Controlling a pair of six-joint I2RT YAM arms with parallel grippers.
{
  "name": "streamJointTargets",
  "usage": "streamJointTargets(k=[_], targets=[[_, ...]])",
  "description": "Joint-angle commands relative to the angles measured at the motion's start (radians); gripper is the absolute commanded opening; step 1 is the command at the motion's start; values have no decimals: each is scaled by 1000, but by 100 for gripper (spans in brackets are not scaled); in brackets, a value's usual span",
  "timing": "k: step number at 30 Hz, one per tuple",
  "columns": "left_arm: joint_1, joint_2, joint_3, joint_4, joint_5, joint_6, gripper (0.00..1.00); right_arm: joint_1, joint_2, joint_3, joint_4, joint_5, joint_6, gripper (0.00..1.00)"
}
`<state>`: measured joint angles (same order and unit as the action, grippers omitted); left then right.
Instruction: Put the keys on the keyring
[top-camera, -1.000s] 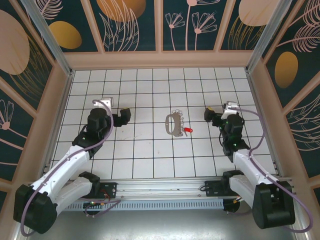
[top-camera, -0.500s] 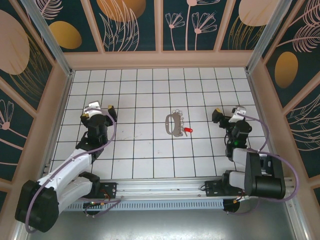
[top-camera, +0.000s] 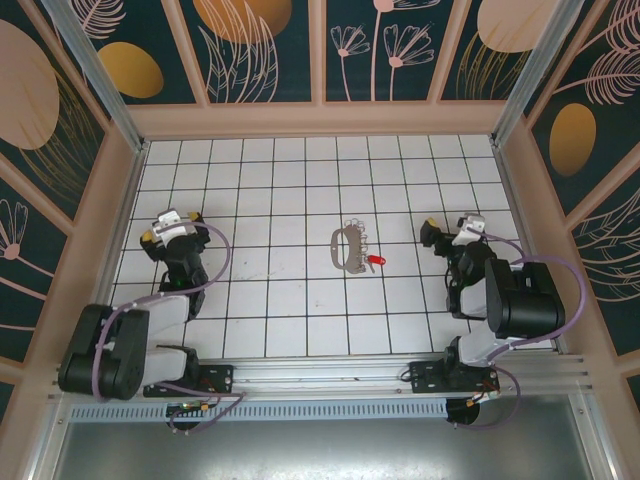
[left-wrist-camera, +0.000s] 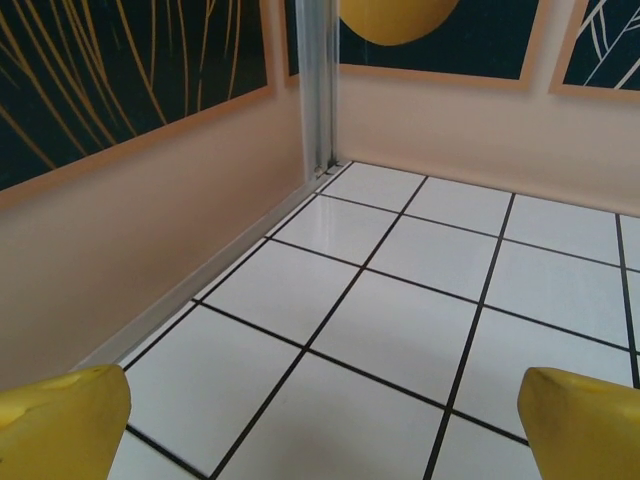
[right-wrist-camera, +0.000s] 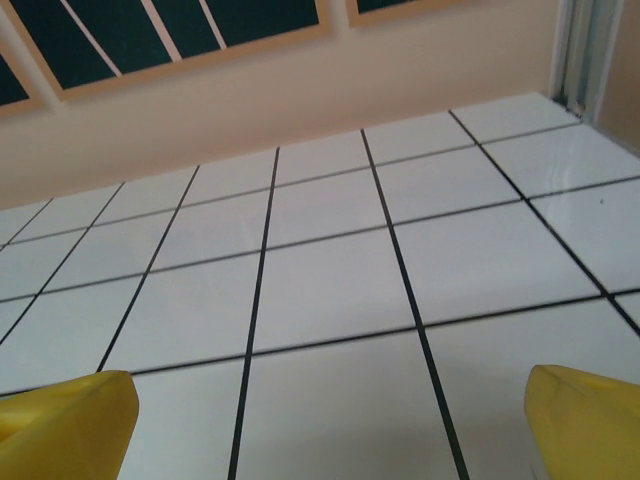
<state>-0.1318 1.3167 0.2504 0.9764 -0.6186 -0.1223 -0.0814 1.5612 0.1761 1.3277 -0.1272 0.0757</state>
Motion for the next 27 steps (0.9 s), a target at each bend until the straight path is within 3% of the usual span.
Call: streamJointTargets(k=[1, 3, 8, 27], targets=[[33, 89, -22, 214, 96, 7, 99, 25, -1, 28, 18, 89, -37, 99], [36, 142, -43, 323, 124, 22, 99, 29, -2, 30, 14, 100, -39, 99], [75, 172, 28, 202, 245, 14, 99, 47, -2, 27, 18, 111, -58, 99], [77, 171, 29, 199, 269, 19, 99, 51, -1, 41, -8, 100, -69, 99]])
